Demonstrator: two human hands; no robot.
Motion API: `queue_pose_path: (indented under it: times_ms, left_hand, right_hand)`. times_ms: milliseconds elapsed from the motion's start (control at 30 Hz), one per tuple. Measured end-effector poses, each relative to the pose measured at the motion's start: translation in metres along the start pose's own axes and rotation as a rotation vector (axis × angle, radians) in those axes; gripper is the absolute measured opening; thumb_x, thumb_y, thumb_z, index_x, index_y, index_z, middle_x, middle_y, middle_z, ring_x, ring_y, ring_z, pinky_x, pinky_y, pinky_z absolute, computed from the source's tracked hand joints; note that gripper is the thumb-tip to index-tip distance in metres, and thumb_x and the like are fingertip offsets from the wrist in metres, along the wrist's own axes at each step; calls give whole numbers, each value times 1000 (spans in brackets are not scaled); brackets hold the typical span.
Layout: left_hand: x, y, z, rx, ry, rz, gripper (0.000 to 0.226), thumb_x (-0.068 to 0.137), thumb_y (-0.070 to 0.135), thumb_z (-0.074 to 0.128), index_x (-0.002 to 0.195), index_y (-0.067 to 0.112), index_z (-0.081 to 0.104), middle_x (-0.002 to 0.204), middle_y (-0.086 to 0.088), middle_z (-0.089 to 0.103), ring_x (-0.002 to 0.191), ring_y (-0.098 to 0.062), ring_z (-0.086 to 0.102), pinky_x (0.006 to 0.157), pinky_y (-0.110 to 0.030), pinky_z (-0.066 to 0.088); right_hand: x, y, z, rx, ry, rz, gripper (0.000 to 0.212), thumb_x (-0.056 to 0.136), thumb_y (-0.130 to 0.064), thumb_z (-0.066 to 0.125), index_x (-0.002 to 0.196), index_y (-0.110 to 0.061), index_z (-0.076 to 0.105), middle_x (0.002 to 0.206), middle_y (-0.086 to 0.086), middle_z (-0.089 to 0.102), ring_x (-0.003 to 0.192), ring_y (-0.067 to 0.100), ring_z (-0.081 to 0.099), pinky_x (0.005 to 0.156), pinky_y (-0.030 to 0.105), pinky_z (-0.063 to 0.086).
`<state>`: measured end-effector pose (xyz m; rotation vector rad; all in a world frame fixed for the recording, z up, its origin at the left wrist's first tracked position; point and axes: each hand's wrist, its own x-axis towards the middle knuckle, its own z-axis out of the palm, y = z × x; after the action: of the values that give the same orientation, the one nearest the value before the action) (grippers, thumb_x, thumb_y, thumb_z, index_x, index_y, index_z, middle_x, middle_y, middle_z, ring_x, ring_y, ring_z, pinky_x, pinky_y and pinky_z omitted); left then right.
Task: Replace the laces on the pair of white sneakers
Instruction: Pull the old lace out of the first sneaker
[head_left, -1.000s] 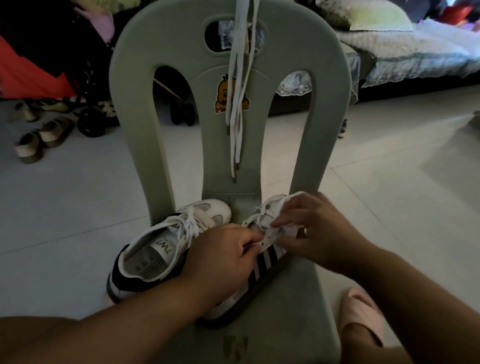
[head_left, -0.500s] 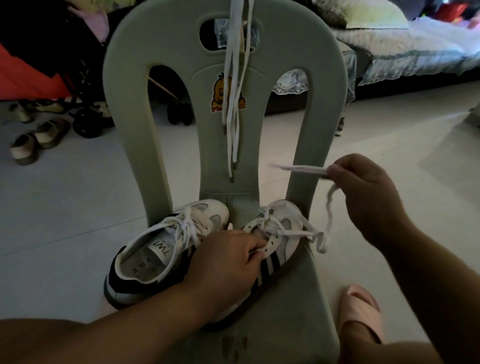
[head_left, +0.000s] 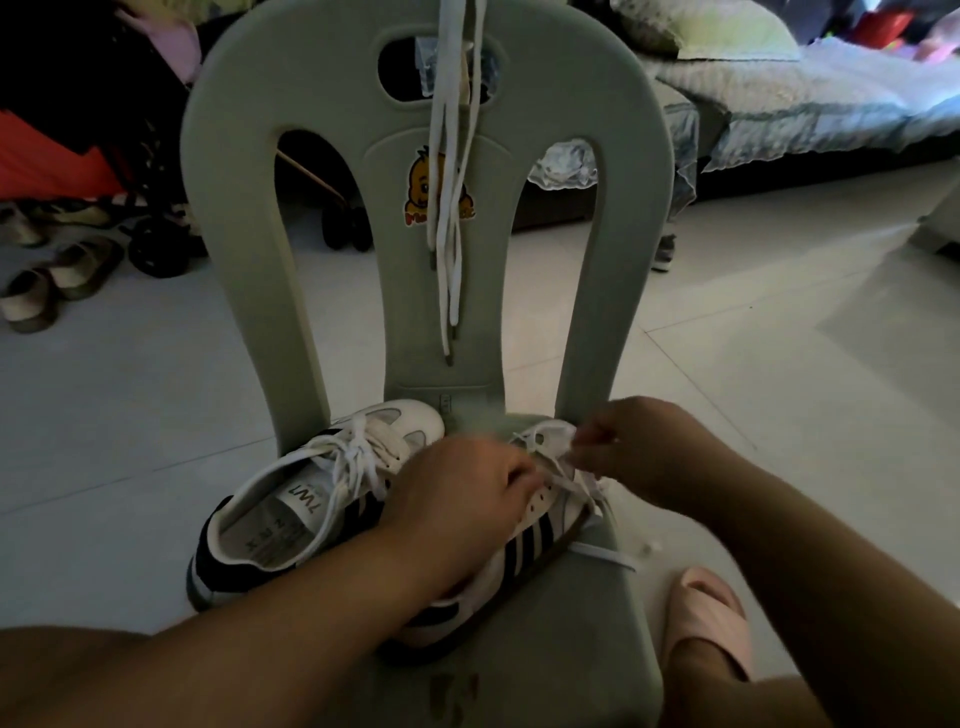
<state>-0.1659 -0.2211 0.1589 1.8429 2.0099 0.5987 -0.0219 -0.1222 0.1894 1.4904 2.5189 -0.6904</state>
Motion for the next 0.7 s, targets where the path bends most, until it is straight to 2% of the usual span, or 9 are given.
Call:
queue_pose_path:
  times_ms: [67,133,200,267,367,433,500,600,700]
  left_hand:
    - [11,-9,-4,91,5,-22,24,96,39,46,105,31,66,91,9,58,83,-8,52,73,-27,45]
    - [19,-21,-3,210,-76,-80,24,92,35,50,107,26,66,99,0,60,88,-15,56,76,-32,49]
    - [23,-27,1,252,-178,-109,21,88,29,54,103,21,66,96,-3,63,86,-19,60,71,-32,49]
    - [23,-27,3,310,-227,-94,17,86,23,55,100,20,65,91,-2,62,84,-19,60,64,-29,42]
    - [26,-30,1,321,-203,-97,23,88,17,50,101,24,68,88,-2,63,77,-18,58,62,-29,43]
    - [26,-31,-1,300,-181,-104,25,88,17,48,102,24,68,91,-3,65,81,-18,60,68,-30,49]
    - [24,-28,-3,267,-132,-96,26,88,17,48,102,24,68,93,-1,67,83,-17,60,74,-32,52]
    - [19,-21,-12,185,-2,-74,27,88,18,46,104,24,68,97,0,66,87,-17,58,79,-35,50]
    - [16,-21,-24,106,133,-84,29,89,19,47,111,25,66,102,0,65,91,-17,58,81,-34,49]
  right_hand:
    - [9,-6,16,88,55,4,40,88,-44,60,122,-22,56,116,-2,59,100,12,53,78,21,44]
    - [18,-3,34,46,100,55,49,86,-48,61,126,-22,54,123,1,55,105,15,53,89,28,45]
    - [24,2,41,44,176,82,35,86,-43,62,115,-22,61,116,1,58,95,12,54,85,27,46]
    - [25,2,37,50,192,53,15,90,-34,60,96,-22,66,101,0,63,83,9,56,76,22,47]
    - [15,-4,18,201,126,-16,17,94,-29,55,78,-24,57,77,-5,60,67,4,54,57,14,36]
    - [1,-10,-6,409,89,-42,16,93,-25,57,77,-24,56,71,-6,61,60,1,57,53,13,36]
    - [-14,-12,-30,473,5,-97,10,90,-22,61,80,-22,61,66,-4,66,56,-1,61,54,13,41]
    - [-34,-8,-51,467,-188,-129,4,86,-19,64,83,-19,66,66,-6,70,56,4,64,54,16,47]
    - [-44,-6,-50,401,-407,-126,8,90,-23,59,89,-22,67,78,-5,73,63,8,68,55,15,48]
